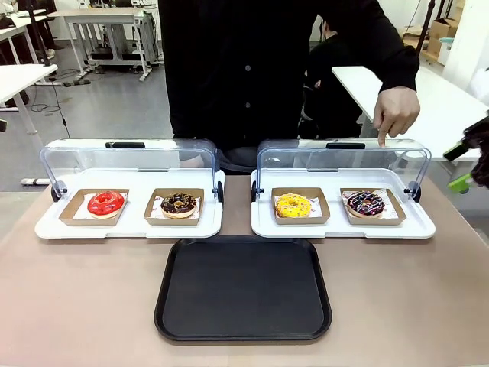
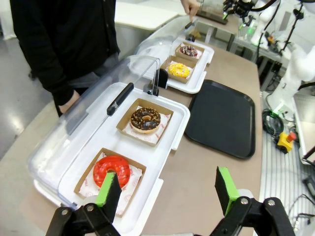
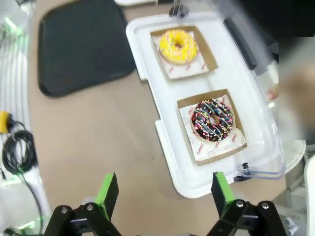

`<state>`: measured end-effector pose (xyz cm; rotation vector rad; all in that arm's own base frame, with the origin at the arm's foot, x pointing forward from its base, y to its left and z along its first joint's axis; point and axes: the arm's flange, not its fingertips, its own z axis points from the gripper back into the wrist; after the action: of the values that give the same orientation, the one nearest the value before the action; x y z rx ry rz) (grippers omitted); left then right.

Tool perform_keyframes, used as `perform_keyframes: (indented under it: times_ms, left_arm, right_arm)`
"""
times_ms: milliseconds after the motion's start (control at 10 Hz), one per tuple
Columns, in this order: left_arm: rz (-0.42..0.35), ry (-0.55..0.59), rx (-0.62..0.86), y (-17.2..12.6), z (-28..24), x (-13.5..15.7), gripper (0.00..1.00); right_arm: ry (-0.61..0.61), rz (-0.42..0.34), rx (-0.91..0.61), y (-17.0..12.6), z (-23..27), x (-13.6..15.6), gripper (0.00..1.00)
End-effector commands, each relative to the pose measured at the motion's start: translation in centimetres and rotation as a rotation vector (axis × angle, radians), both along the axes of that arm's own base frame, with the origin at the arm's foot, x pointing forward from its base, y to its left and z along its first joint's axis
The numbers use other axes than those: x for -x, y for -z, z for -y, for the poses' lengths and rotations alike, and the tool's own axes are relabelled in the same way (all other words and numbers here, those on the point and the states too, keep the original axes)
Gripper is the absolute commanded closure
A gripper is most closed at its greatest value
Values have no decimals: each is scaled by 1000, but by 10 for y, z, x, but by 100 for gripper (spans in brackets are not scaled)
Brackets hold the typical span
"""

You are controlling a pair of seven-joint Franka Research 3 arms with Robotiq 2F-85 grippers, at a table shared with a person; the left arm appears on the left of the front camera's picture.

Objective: Move the fourth donut from the left to the tray.
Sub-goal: Pick up the Paper togo box containing the Donut indicated by the person and place it on the Handle tray.

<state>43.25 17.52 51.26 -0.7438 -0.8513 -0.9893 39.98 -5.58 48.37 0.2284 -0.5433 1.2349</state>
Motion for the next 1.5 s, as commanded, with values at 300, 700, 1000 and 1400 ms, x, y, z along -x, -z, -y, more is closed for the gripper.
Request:
perform_keyframes:
  times_ms: [300,700,1000,1400]
  left_arm:
    - [-5,9,2,-1,0,2,0]
    - [-5,9,2,-1,0,2,0]
    - [-5,9,2,-1,0,2,0]
    - [-5,9,2,-1,0,2,0]
  right_arm:
    - [-79,60,170,61,-28,-28,0]
    - [-68,8,159,49,-24,-27,0]
    - [-58,4,192,65,-25,-43,0]
    - [-106,26,256,101,-29,-66,0]
